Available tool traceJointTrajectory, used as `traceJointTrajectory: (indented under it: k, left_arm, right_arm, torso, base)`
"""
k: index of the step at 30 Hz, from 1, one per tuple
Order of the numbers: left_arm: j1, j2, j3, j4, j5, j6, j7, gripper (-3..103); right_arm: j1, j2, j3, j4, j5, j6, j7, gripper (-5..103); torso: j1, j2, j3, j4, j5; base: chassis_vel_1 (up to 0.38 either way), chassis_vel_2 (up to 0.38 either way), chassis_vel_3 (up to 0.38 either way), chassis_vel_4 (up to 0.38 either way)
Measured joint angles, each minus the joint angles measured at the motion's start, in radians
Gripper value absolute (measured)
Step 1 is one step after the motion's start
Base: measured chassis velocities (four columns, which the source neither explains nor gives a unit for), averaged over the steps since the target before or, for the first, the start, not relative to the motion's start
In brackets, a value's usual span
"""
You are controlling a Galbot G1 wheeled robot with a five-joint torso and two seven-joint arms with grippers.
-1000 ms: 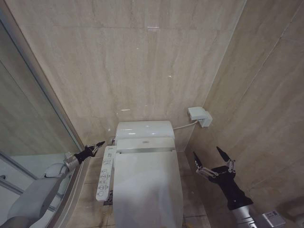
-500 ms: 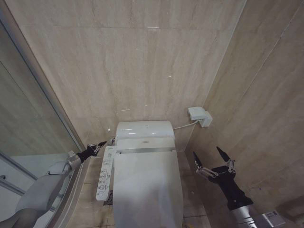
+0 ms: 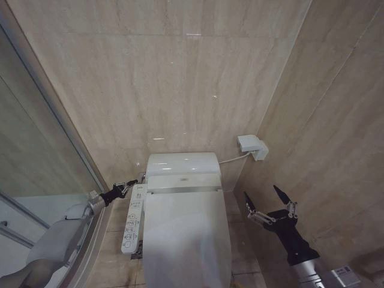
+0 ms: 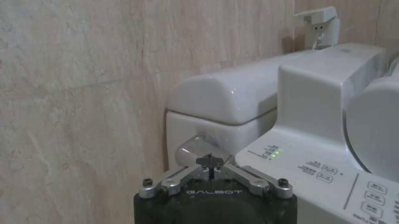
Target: Open the toilet lid, clean the toilet bowl with a toilet brush, close the toilet lid, and flush.
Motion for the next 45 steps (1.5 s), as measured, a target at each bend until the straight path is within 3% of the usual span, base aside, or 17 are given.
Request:
traceJointTrajectory:
  k: [22, 34, 38, 41, 42, 43, 45]
  left_arm:
    - [-0.075, -0.073, -0.006, 0.141, 0.043, -0.011, 0.042, 0]
    - [-0.041, -0.057, -0.055, 0.115, 0.050, -0.016, 0.039, 0]
    - [0.010, -0.026, -0.093, 0.004, 0.019, -0.026, -0.018, 0]
    - [0.077, 0.000, -0.122, -0.156, -0.041, -0.028, -0.144, 0]
    - [0.077, 0.000, -0.122, -0.156, -0.041, -0.028, -0.144, 0]
    - [0.095, 0.004, -0.128, -0.195, -0.058, -0.027, -0.182, 0]
    - [0.144, 0.007, -0.140, -0.296, -0.090, -0.014, -0.293, 0]
  right_arm:
    - [0.000, 0.000, 0.000, 0.000, 0.000, 0.000, 0.000, 100]
    - [0.000, 0.000, 0.000, 0.000, 0.000, 0.000, 0.000, 100]
    - [0.000, 0.000, 0.000, 0.000, 0.000, 0.000, 0.000, 100]
    - [0.000, 0.000, 0.000, 0.000, 0.000, 0.000, 0.000, 100]
    - [0.000, 0.000, 0.000, 0.000, 0.000, 0.000, 0.000, 100]
    - [0.000, 0.000, 0.000, 0.000, 0.000, 0.000, 0.000, 100]
    - [0.000, 0.000, 0.000, 0.000, 0.000, 0.000, 0.000, 100]
  torso:
    - [0.000, 0.000, 0.000, 0.0002, 0.0002]
    - [0.000, 0.000, 0.000, -0.0005, -0.0004]
    - [0.000, 0.000, 0.000, -0.0002, -0.0003]
    - [0.000, 0.000, 0.000, -0.0001, 0.0002]
    - [0.000, 0.000, 0.000, -0.0001, 0.0002]
    - [0.000, 0.000, 0.000, 0.0000, 0.0000]
    - [0.000, 0.000, 0.000, -0.0002, 0.0000]
  base:
    - [0.000, 0.000, 0.000, 0.000]
    - [0.000, 0.000, 0.000, 0.000]
    - [0.000, 0.000, 0.000, 0.000]
    - [0.000, 0.000, 0.000, 0.000]
    - [0.000, 0.000, 0.000, 0.000]
    - [0.000, 0.000, 0.000, 0.000]
    - [0.000, 0.000, 0.000, 0.000]
